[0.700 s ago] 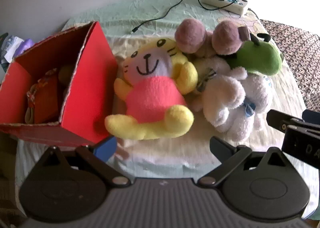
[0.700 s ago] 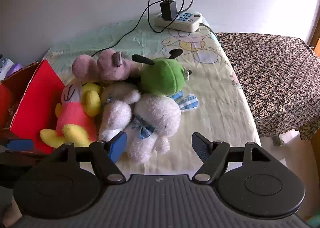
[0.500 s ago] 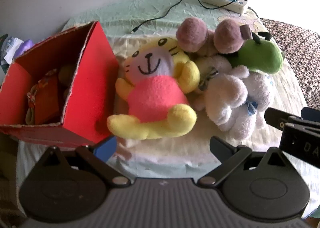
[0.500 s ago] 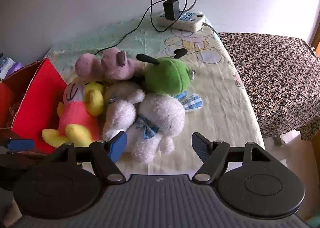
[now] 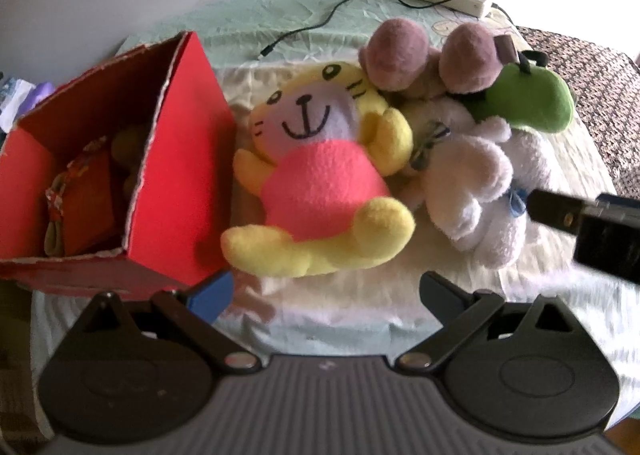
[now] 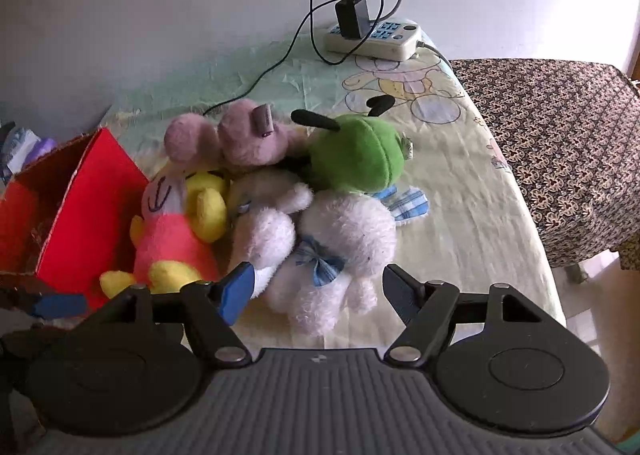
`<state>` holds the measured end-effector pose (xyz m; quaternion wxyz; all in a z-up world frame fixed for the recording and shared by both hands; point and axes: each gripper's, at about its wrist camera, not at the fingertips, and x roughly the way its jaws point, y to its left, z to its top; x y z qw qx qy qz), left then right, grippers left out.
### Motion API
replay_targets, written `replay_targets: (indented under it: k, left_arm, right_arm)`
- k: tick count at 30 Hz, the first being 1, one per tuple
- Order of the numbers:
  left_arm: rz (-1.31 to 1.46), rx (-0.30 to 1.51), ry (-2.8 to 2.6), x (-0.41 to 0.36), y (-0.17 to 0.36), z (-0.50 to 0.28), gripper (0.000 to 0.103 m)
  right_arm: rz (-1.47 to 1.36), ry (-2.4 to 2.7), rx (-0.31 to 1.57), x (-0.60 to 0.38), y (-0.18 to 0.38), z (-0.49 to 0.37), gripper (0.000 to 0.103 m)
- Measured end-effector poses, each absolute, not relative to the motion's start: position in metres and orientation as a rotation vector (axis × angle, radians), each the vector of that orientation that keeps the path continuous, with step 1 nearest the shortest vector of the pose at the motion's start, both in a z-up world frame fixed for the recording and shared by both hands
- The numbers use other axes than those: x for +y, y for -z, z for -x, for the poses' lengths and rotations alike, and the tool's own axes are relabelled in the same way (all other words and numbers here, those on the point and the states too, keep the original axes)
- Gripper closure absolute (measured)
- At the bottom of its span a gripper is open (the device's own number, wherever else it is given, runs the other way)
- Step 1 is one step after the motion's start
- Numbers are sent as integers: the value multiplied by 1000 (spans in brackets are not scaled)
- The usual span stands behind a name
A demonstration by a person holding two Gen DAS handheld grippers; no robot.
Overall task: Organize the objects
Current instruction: 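Reach the right gripper toward the yellow-and-pink tiger plush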
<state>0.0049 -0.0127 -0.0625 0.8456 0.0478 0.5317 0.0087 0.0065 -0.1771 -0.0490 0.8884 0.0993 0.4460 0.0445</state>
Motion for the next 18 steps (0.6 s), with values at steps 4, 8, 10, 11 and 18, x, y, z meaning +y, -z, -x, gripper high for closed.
replay_targets:
  k: [4, 8, 10, 11, 18]
  left_arm:
    - [-61, 1109, 24, -2, 65, -1, 4]
    - [20, 1079, 70, 10, 65, 1, 10]
    - [29, 1056, 83, 10, 63, 0, 11]
    - [22, 1041, 86, 10, 63, 0, 12]
    - [47, 1012, 146, 8, 60, -20, 14]
  right_arm:
    - [-260, -103, 927, -183, 52, -8, 37]
    - [-303, -112, 928, -187, 57, -11, 44]
    - [-331, -134, 920, -188, 57, -14, 48]
    - [-343, -154, 915, -187, 56, -15, 49]
    - [-370, -273, 843, -177, 44, -32, 49]
